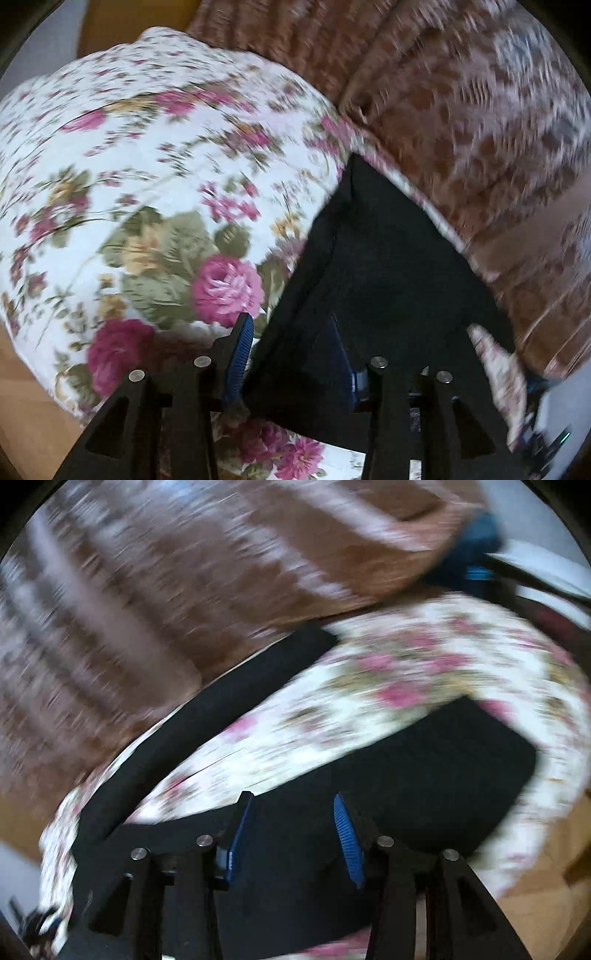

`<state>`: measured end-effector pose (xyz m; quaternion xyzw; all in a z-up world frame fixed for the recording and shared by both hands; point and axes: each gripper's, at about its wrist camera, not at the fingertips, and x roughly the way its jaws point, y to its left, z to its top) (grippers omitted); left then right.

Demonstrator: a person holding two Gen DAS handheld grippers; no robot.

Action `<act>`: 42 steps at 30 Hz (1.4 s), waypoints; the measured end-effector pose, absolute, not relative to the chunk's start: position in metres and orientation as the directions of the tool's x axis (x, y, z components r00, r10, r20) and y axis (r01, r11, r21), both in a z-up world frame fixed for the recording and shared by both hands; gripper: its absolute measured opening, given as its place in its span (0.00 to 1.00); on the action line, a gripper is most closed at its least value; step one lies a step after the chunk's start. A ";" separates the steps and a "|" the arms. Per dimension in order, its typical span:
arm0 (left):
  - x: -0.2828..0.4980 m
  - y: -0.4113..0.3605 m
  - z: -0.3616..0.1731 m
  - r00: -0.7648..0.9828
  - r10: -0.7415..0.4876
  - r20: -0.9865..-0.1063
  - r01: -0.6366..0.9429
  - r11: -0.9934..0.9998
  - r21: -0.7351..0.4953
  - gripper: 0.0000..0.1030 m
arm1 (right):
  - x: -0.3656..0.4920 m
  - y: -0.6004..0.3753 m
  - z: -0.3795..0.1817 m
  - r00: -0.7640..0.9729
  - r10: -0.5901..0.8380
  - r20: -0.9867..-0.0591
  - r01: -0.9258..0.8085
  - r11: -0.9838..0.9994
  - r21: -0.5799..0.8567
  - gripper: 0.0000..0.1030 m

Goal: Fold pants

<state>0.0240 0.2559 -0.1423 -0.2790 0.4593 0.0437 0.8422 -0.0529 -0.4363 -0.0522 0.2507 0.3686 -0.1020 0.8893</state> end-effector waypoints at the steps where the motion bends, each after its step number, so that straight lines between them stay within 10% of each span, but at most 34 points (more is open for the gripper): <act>1: 0.024 0.252 -0.145 0.556 -0.168 -0.814 -0.329 0.855 -0.401 0.41 | -0.044 -0.419 -0.054 0.707 0.040 -0.706 0.328 0.866 0.378 0.44; 9: 0.023 0.234 -0.162 0.482 0.006 -0.876 -0.322 0.931 -0.171 0.33 | 0.020 -0.306 -0.089 0.623 0.290 -0.727 0.095 0.894 0.438 0.44; 22: 0.144 0.246 -0.099 0.565 -0.269 -0.780 -0.192 0.877 -0.441 0.37 | 0.055 -0.259 -0.128 0.513 0.401 -0.759 -0.002 0.885 0.466 0.46; 28: 0.242 0.241 -0.113 0.511 -0.293 -0.808 -0.199 0.874 -0.444 0.52 | 0.059 -0.260 -0.141 0.487 0.411 -0.771 0.018 0.877 0.480 0.47; 42: 0.356 0.246 -0.167 0.419 -0.245 -0.875 -0.260 0.891 -0.373 0.51 | 0.073 -0.266 -0.152 0.455 0.433 -0.778 0.060 0.857 0.512 0.49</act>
